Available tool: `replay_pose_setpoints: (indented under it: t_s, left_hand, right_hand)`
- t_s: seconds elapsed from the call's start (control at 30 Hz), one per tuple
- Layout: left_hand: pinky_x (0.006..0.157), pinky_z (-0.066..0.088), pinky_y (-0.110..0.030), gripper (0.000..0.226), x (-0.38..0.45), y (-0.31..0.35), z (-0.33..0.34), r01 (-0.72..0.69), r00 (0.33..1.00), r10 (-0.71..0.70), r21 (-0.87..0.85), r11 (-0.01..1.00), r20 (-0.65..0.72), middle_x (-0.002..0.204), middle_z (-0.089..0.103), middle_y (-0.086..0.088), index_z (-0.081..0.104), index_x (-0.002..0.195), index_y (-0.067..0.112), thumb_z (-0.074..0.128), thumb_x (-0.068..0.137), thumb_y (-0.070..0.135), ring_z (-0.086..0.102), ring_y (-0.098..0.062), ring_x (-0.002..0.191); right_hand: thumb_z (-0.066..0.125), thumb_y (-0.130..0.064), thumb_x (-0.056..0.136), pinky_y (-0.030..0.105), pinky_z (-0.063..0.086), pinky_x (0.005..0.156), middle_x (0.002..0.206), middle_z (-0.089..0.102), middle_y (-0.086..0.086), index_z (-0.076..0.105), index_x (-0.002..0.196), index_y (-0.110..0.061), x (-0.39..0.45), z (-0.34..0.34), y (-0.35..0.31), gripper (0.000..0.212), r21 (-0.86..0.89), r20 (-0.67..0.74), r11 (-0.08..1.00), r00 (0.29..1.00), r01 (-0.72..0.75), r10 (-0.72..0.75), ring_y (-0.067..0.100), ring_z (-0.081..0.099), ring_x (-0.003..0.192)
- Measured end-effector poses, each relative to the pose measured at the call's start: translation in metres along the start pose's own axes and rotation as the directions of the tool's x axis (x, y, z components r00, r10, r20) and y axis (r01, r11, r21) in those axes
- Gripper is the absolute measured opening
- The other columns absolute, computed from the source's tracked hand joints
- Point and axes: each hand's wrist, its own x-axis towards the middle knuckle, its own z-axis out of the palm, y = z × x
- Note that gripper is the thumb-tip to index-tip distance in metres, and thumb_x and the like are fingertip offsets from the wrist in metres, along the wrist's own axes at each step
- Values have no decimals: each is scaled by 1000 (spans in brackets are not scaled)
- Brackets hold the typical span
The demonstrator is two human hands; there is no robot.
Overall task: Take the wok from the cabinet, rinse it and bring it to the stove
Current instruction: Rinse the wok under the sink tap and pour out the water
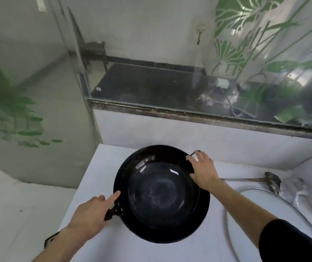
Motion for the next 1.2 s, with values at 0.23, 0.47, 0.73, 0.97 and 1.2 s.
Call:
replay_pose_setpoints:
  t_s: [0.23, 0.47, 0.73, 0.97, 1.2]
  left_hand:
    - [68, 41, -29, 87, -1, 3, 12, 124, 992, -126, 72, 990, 23, 93, 39, 7, -5, 148, 47, 42, 86, 8, 36, -16, 83]
    - [44, 26, -27, 107, -4, -1, 25, 48, 998, -39, 215, 975, -46, 64, 49, 5, 47, 135, 33, 75, 37, -1, 47, -17, 53]
    - [50, 37, -33, 99, -5, 3, 19, 16, 999, -5, 349, 937, -33, 82, 56, -2, 34, 141, 33, 42, 48, 0, 55, -23, 72]
    - [66, 34, -34, 102, -11, 4, 21, -30, 998, 45, 317, 948, -38, 112, 52, -3, 0, 148, 33, 33, 59, -5, 51, -26, 99]
    - [69, 34, -32, 102, -19, -5, 11, -93, 995, 100, 322, 942, -6, 116, 50, -3, -3, 148, 35, 25, 59, -6, 49, -25, 101]
  right_hand:
    - [59, -20, 86, 46, 28, 111, 155, 17, 12, 26, 145, -27, 41, 9, 21, 67, -101, 61, 994, 998, 35, -29, 36, 18, 141]
    - [68, -20, 81, 45, 45, 93, 145, 36, 2, 42, 137, -25, 53, 15, 30, 61, -23, 136, 1000, 991, 13, -10, 29, 33, 129]
    - [68, -24, 83, 38, 47, 89, 134, 39, 7, 48, 131, -23, 44, 19, 31, 53, -49, 77, 998, 997, -28, 31, 30, 40, 116]
    - [68, -25, 83, 37, 48, 85, 129, 40, 6, 49, 128, -23, 25, 12, 32, 49, -64, 83, 996, 994, -65, 71, 29, 40, 111]
    - [70, -30, 83, 38, 49, 86, 128, 40, 5, 49, 129, -23, -13, 3, 29, 51, -76, 72, 989, 988, -131, 136, 29, 41, 112]
